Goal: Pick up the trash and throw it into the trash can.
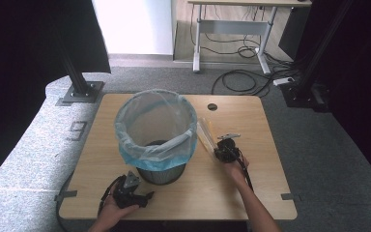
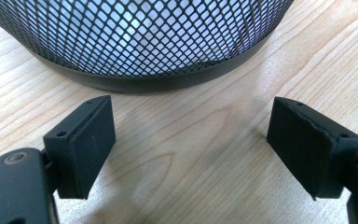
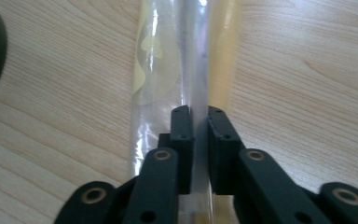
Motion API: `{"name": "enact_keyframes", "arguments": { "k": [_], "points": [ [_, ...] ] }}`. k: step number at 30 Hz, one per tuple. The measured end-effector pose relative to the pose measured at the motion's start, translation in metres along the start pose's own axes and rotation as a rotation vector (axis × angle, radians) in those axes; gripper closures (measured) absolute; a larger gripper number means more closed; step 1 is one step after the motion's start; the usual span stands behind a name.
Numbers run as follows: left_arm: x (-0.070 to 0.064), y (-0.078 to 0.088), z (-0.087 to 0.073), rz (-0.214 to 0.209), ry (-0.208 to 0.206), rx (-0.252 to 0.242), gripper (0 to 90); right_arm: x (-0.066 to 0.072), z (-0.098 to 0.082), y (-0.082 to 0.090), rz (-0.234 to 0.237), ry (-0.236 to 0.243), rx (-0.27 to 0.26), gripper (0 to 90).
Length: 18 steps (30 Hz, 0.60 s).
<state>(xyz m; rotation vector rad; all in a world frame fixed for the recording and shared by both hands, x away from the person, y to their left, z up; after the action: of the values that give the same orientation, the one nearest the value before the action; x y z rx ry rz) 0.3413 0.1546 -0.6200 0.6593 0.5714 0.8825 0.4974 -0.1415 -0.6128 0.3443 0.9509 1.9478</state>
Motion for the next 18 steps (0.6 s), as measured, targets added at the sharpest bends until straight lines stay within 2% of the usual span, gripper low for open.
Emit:
{"name": "enact_keyframes", "arguments": {
  "k": [5, 10, 18],
  "points": [
    [0.0, 0.0, 0.0, 0.0, 0.0, 0.0, 15.3, -0.001, 0.001, 0.001, 0.024, 0.006, -0.007, 87.3],
    [0.0, 0.0, 0.0, 0.0, 0.001, 0.0, 15.3, -0.003, 0.007, 0.009, 0.09, -0.001, -0.06, 88.1],
    [0.0, 0.0, 0.0, 0.0, 0.0, 0.0, 15.3, -0.002, 0.014, 0.022, 0.144, -0.023, -0.121, 88.2]
  ]
}}
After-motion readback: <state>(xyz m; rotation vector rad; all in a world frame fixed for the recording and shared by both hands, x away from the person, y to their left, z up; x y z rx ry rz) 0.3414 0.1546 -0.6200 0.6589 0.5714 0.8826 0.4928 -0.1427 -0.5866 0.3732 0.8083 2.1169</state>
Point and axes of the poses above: each handheld gripper's, and its own axes: y roughly backward along the jaws, z roughly out of its top, x roughly to its left, the point moved 10 cm from there along -y, roughly forward along the jaws, and after that the axes turned 14 degrees about y, right-handed, at the moved point
